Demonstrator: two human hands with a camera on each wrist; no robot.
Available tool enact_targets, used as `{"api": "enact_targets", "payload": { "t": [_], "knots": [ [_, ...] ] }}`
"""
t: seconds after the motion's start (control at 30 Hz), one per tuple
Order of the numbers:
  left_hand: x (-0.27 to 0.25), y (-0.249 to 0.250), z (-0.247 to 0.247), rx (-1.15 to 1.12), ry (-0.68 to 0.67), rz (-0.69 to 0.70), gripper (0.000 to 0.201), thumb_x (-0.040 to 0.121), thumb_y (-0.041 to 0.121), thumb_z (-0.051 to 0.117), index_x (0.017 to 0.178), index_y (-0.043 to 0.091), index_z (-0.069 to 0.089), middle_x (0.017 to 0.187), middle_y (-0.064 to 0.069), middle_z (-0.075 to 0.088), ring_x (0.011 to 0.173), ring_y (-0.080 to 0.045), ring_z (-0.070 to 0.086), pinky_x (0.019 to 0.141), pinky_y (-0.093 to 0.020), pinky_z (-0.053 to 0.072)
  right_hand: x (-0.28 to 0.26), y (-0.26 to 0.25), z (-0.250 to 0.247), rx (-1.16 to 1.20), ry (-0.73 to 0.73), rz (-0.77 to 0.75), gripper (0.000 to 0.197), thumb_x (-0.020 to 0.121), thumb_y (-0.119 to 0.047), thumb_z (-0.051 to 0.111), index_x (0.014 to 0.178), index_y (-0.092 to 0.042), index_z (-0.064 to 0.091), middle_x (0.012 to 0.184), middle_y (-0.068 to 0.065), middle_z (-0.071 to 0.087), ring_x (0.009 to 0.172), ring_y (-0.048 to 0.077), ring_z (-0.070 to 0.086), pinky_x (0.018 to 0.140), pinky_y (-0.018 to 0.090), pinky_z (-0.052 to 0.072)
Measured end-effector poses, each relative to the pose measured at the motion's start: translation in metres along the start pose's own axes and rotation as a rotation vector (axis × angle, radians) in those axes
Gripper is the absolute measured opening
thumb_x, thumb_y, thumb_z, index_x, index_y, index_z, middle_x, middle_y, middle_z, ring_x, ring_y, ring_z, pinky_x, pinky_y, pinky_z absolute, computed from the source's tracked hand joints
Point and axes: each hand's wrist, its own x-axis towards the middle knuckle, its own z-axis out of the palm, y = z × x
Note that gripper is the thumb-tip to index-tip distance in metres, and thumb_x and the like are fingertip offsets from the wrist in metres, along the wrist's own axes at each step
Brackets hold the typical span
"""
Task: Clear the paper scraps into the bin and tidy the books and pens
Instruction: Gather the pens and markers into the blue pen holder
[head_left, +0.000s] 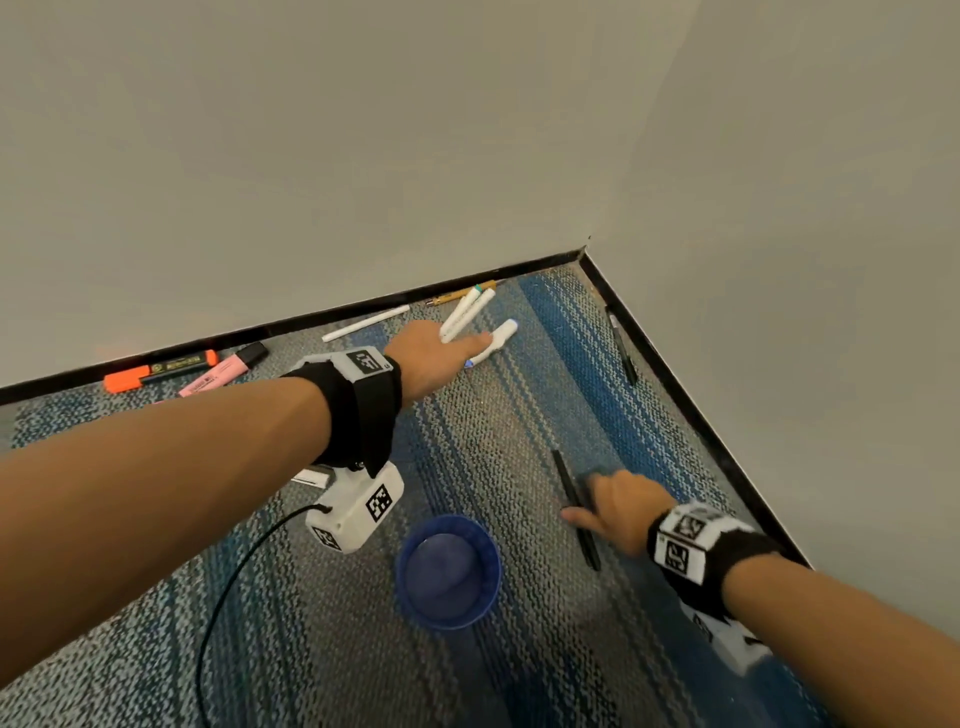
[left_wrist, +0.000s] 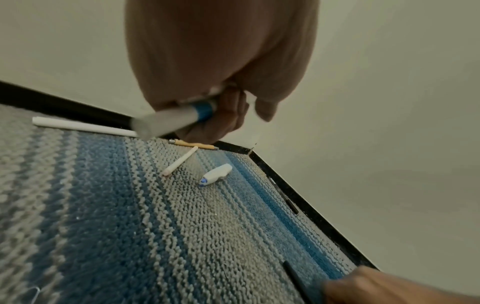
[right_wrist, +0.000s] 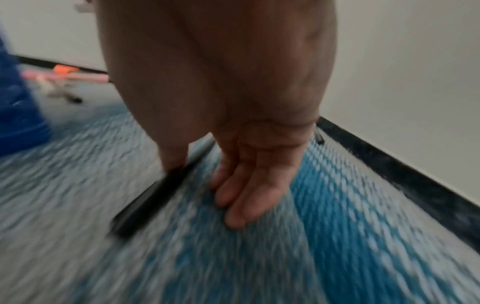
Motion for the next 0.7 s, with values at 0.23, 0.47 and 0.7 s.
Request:
{"api": "enact_targets", "payload": {
  "t": [0.23, 0.47, 0.7],
  "knots": [
    [-0.009, 0.002, -0.007, -0.093, 0.002, 0.03, 0.035, 0.098, 0.028, 0.051, 0.076, 0.003, 0.062, 0.062, -0.005, 0.061, 0.031, -0.006, 0.047, 0.038, -0.017, 0.041, -0.003, -0.007, -0.022, 0.741, 0.097, 0.005, 0.022, 0.102, -0.029, 0.039, 0.093, -0.009, 0.04, 0.07, 0.013, 0.071, 0.058, 0.023, 0.07, 0.056, 0.025, 0.053],
    [-0.019, 0.019, 0.009, 0.017, -0.044, 0.186, 0.052, 0.086, 0.059, 0.056, 0.066, 0.012, 0.063, 0.062, -0.002, 0.057, 0.051, -0.013, 0.046, 0.051, -0.026, 0.034, -0.007, -0.059, -0.106, 1.333, 0.273, -0.334, 0.023, 0.096, -0.009, 0.052, 0.113, 0.007, 0.05, 0.087, 0.013, 0.064, 0.064, 0.014, 0.064, 0.063, 0.022, 0.058],
    [0.007, 0.009, 0.005, 0.344, -0.151, 0.214, 0.038, 0.097, 0.042, 0.048, 0.071, 0.015, 0.055, 0.073, -0.01, 0.067, 0.058, -0.021, 0.057, 0.065, -0.032, 0.048, 0.048, -0.009, -0.077, 0.457, 0.408, -0.055, 0.029, 0.092, -0.043, 0.057, 0.098, -0.015, 0.064, 0.091, 0.005, 0.062, 0.081, 0.018, 0.058, 0.072, 0.032, 0.047]
  ]
}}
